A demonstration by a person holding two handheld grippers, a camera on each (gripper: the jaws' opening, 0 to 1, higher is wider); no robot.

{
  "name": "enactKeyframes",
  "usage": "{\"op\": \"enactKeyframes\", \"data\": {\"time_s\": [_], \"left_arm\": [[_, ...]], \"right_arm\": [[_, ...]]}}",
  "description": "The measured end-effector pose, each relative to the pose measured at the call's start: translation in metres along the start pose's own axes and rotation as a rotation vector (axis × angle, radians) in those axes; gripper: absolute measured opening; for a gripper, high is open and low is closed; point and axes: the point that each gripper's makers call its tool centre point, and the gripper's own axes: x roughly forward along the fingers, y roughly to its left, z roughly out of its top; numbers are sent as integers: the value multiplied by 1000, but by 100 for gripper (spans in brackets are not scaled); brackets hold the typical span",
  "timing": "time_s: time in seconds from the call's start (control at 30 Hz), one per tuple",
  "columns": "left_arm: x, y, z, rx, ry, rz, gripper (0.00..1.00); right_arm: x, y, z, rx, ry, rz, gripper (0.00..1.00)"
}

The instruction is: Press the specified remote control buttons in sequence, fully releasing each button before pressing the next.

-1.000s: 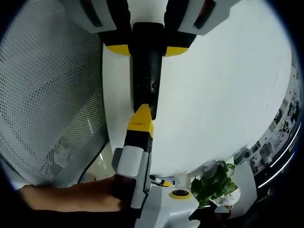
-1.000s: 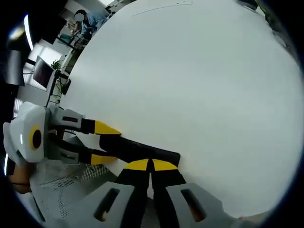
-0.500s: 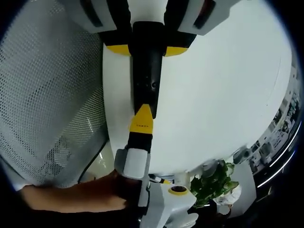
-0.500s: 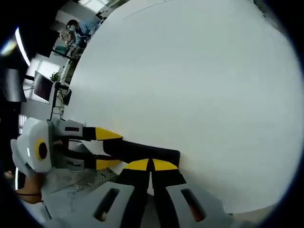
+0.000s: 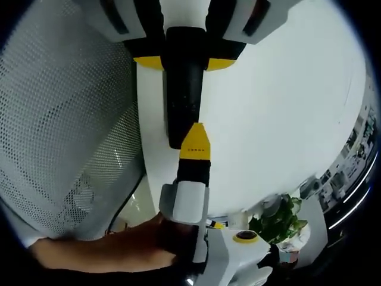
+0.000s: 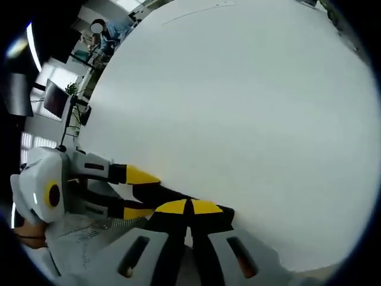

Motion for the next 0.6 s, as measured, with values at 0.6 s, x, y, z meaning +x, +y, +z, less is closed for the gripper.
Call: {"op": "enactKeyframes", "data": {"time_s": [0.6], "left_arm": [[1,1,1,-13,0,4,24]], "right_arm": [[2,-2,-2,-75,-18,-52,0]]}}
